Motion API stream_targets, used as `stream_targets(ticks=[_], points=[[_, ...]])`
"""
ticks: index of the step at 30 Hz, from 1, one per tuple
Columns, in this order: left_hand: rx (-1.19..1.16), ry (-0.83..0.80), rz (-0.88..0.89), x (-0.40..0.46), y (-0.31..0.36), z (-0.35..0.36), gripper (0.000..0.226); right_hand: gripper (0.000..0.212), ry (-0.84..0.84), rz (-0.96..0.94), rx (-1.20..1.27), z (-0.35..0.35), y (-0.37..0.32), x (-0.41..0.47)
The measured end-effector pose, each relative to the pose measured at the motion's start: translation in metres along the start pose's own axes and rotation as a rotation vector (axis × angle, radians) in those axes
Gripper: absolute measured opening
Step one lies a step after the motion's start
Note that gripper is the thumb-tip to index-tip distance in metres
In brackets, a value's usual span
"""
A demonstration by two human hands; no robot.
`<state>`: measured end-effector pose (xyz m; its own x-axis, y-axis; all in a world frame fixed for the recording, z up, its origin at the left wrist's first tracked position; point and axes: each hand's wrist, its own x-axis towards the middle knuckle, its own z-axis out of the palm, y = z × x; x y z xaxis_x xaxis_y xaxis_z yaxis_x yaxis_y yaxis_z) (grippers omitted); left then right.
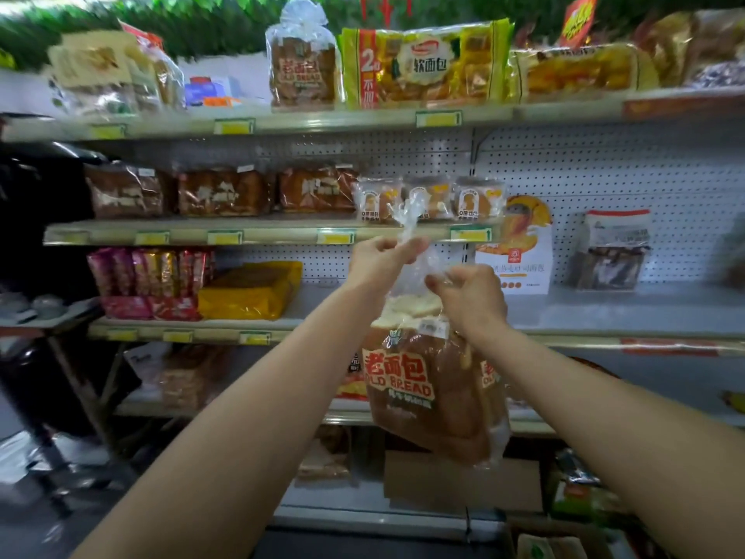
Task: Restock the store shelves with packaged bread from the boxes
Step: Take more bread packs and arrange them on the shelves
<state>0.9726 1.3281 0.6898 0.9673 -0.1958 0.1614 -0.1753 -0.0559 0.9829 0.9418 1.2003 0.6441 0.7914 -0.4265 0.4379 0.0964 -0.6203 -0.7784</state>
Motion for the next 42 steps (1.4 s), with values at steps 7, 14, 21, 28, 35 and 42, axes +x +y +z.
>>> stream_targets(ticks=[7,14,21,28,35,42], points=[[-0.162,0.173,0.026,-0.003,-0.039,-0.058,0.055,0.030,-0.015,-0.123,0.266,-0.012,-0.050,0.025],[-0.608,0.139,-0.451,-0.015,-0.106,-0.086,0.107,0.018,0.068,-0.175,0.458,-0.039,-0.120,0.064],[-1.203,-0.099,-0.322,-0.024,-0.067,-0.056,0.090,0.008,-0.004,-0.226,0.544,-0.034,-0.152,0.079],[-1.238,0.013,-0.298,-0.009,-0.061,-0.059,0.075,0.087,-0.308,-0.181,0.513,-0.036,-0.138,0.094],[-1.224,0.067,-0.258,0.038,-0.039,-0.064,0.073,0.116,-0.666,0.037,0.658,0.017,-0.033,0.099],[-0.785,0.178,-0.034,0.105,-0.020,-0.095,0.086,0.112,-0.486,-0.125,0.928,0.052,-0.055,0.147]])
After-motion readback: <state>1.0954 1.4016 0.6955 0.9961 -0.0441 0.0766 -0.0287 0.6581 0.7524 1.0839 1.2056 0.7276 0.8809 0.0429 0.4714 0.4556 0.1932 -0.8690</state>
